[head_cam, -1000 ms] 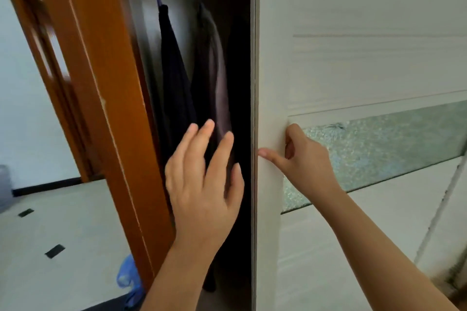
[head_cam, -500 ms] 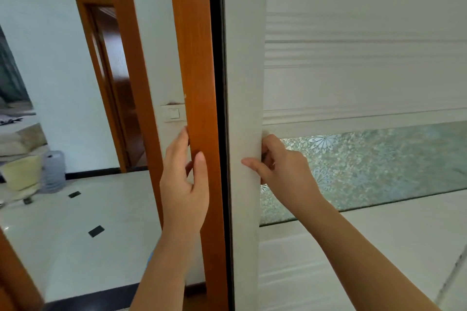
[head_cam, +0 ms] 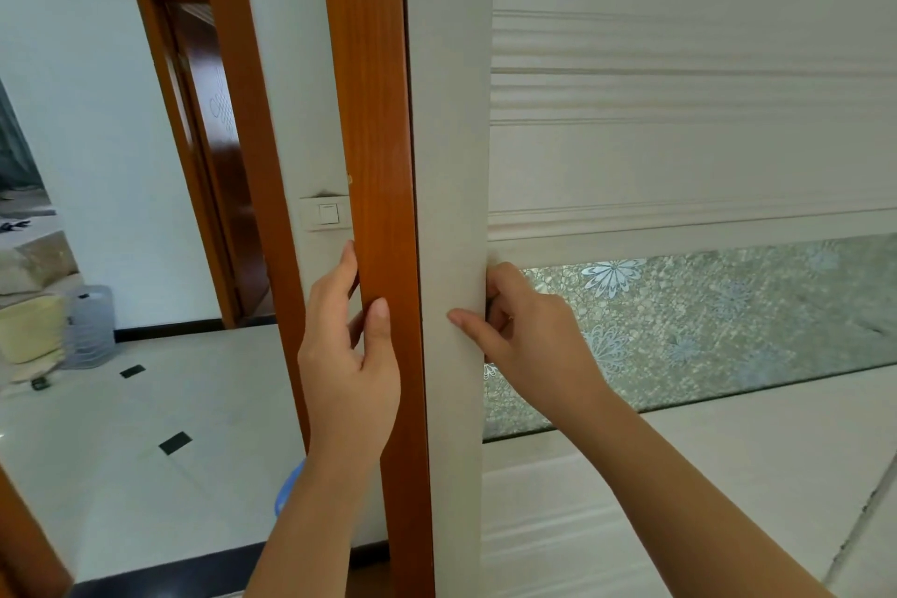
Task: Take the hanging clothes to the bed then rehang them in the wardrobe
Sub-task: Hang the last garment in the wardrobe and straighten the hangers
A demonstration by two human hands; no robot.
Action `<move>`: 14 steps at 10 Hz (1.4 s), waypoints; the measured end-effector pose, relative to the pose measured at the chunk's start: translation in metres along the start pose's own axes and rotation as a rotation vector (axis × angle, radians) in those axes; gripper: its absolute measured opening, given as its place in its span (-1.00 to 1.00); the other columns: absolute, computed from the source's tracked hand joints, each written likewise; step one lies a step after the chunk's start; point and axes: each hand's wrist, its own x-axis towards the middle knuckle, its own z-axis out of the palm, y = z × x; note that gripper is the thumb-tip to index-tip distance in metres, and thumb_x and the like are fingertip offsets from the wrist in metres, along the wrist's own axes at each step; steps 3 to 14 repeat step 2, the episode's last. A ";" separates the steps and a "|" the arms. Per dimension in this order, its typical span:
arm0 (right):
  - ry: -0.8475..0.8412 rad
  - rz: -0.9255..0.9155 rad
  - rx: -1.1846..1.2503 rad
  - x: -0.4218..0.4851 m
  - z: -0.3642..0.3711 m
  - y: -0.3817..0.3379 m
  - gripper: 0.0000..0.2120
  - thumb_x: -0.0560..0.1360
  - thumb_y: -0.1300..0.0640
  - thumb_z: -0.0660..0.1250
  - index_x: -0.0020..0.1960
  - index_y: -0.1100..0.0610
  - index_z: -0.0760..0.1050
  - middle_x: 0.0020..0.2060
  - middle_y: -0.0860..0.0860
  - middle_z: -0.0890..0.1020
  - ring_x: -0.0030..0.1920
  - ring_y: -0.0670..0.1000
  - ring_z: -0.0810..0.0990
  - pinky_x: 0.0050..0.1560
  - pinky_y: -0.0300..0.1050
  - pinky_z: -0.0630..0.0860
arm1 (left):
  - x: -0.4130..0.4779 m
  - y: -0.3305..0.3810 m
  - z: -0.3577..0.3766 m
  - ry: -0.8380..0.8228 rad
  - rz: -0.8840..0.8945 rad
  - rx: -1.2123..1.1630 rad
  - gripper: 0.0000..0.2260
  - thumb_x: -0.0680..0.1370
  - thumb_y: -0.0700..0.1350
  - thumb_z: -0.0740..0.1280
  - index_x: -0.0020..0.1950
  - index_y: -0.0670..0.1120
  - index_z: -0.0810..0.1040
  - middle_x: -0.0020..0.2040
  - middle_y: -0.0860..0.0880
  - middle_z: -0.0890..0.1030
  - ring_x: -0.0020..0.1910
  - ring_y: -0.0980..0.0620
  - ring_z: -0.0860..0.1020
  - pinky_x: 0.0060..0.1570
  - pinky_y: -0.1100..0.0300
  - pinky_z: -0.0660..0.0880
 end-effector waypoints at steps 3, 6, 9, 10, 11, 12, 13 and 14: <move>-0.055 0.103 0.142 -0.009 -0.006 0.009 -0.85 0.46 0.03 0.33 -0.16 -0.13 0.36 -0.34 0.03 0.62 -0.30 0.01 0.65 -0.18 -0.01 0.57 | 0.001 -0.006 -0.013 -0.045 0.003 -0.065 -0.60 0.54 -0.08 0.24 0.19 0.39 0.26 0.10 0.53 0.40 0.19 0.48 0.38 0.06 0.61 0.35; -0.055 0.103 0.142 -0.009 -0.006 0.009 -0.85 0.46 0.03 0.33 -0.16 -0.13 0.36 -0.34 0.03 0.62 -0.30 0.01 0.65 -0.18 -0.01 0.57 | 0.001 -0.006 -0.013 -0.045 0.003 -0.065 -0.60 0.54 -0.08 0.24 0.19 0.39 0.26 0.10 0.53 0.40 0.19 0.48 0.38 0.06 0.61 0.35; -0.055 0.103 0.142 -0.009 -0.006 0.009 -0.85 0.46 0.03 0.33 -0.16 -0.13 0.36 -0.34 0.03 0.62 -0.30 0.01 0.65 -0.18 -0.01 0.57 | 0.001 -0.006 -0.013 -0.045 0.003 -0.065 -0.60 0.54 -0.08 0.24 0.19 0.39 0.26 0.10 0.53 0.40 0.19 0.48 0.38 0.06 0.61 0.35; -0.055 0.103 0.142 -0.009 -0.006 0.009 -0.85 0.46 0.03 0.33 -0.16 -0.13 0.36 -0.34 0.03 0.62 -0.30 0.01 0.65 -0.18 -0.01 0.57 | 0.001 -0.006 -0.013 -0.045 0.003 -0.065 -0.60 0.54 -0.08 0.24 0.19 0.39 0.26 0.10 0.53 0.40 0.19 0.48 0.38 0.06 0.61 0.35; -0.055 0.103 0.142 -0.009 -0.006 0.009 -0.85 0.46 0.03 0.33 -0.16 -0.13 0.36 -0.34 0.03 0.62 -0.30 0.01 0.65 -0.18 -0.01 0.57 | 0.001 -0.006 -0.013 -0.045 0.003 -0.065 -0.60 0.54 -0.08 0.24 0.19 0.39 0.26 0.10 0.53 0.40 0.19 0.48 0.38 0.06 0.61 0.35; -0.055 0.103 0.142 -0.009 -0.006 0.009 -0.85 0.46 0.03 0.33 -0.16 -0.13 0.36 -0.34 0.03 0.62 -0.30 0.01 0.65 -0.18 -0.01 0.57 | 0.001 -0.006 -0.013 -0.045 0.003 -0.065 -0.60 0.54 -0.08 0.24 0.19 0.39 0.26 0.10 0.53 0.40 0.19 0.48 0.38 0.06 0.61 0.35; -0.055 0.103 0.142 -0.009 -0.006 0.009 -0.85 0.46 0.03 0.33 -0.16 -0.13 0.36 -0.34 0.03 0.62 -0.30 0.01 0.65 -0.18 -0.01 0.57 | 0.001 -0.006 -0.013 -0.045 0.003 -0.065 -0.60 0.54 -0.08 0.24 0.19 0.39 0.26 0.10 0.53 0.40 0.19 0.48 0.38 0.06 0.61 0.35; -0.055 0.103 0.142 -0.009 -0.006 0.009 -0.85 0.46 0.03 0.33 -0.16 -0.13 0.36 -0.34 0.03 0.62 -0.30 0.01 0.65 -0.18 -0.01 0.57 | 0.001 -0.006 -0.013 -0.045 0.003 -0.065 -0.60 0.54 -0.08 0.24 0.19 0.39 0.26 0.10 0.53 0.40 0.19 0.48 0.38 0.06 0.61 0.35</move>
